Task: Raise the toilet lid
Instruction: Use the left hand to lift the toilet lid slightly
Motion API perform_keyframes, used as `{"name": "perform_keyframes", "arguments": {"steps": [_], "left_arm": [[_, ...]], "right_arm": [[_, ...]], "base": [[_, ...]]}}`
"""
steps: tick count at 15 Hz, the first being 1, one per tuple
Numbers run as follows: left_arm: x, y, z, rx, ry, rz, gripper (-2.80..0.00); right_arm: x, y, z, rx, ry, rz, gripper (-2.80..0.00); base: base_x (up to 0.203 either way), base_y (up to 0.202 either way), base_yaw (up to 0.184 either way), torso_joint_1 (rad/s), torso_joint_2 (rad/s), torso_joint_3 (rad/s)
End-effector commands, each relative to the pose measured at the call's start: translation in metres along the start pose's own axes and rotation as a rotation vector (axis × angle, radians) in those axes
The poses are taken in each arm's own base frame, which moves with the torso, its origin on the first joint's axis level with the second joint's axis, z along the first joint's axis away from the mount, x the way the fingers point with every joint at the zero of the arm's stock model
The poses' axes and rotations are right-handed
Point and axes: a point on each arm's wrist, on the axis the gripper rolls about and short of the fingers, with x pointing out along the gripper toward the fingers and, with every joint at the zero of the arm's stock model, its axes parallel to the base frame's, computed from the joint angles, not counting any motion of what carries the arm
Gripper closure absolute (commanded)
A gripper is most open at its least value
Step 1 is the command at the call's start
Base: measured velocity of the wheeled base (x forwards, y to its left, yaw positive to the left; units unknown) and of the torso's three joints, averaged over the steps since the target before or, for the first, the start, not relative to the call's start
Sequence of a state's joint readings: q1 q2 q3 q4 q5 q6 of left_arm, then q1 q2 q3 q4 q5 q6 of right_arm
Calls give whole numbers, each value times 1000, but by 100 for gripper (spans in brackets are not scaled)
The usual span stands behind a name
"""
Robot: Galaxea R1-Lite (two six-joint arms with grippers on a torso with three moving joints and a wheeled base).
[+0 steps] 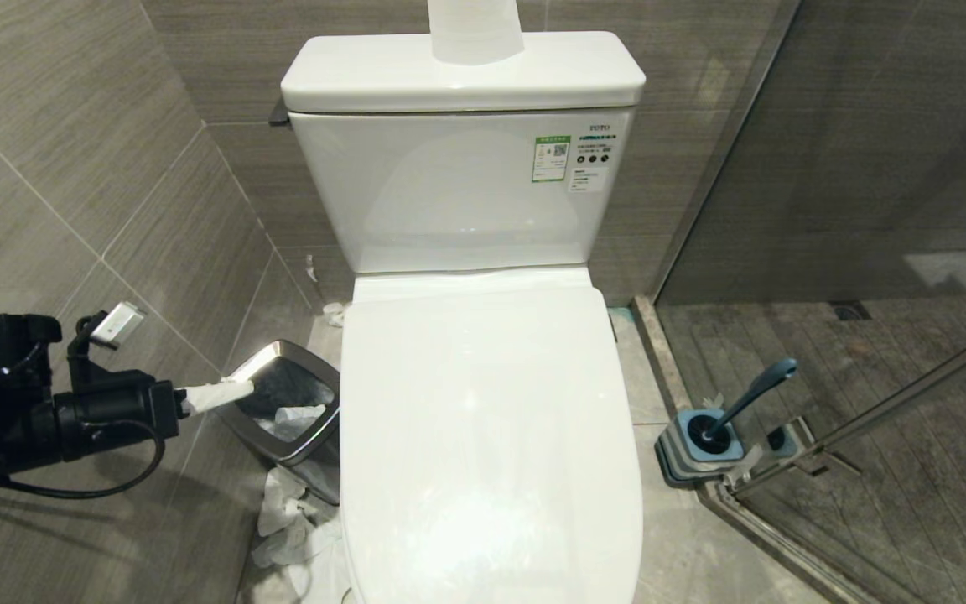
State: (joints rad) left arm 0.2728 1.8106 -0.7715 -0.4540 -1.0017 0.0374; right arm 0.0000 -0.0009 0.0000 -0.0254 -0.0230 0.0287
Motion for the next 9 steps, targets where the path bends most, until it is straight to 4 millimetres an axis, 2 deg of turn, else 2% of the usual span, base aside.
{"name": "perform_keyframes", "arguments": {"steps": [1, 3, 6, 9], "left_arm": [[8, 12, -13, -52, 28, -70, 0], [10, 14, -15, -63, 34, -79, 0], [12, 16, -29, -122, 62, -95, 0], [21, 36, -49, -220, 100, -89, 0]], "right_arm": [[1, 0, -3, 0, 11, 0, 0], [1, 0, -3, 0, 11, 0, 0], [1, 0, -3, 0, 11, 0, 0], [1, 0, -3, -1, 11, 0, 0]], "base": [[0, 0, 0, 0, 0, 0], [0, 0, 0, 0, 0, 0], [0, 0, 0, 0, 0, 0], [0, 0, 0, 0, 0, 0]]}}
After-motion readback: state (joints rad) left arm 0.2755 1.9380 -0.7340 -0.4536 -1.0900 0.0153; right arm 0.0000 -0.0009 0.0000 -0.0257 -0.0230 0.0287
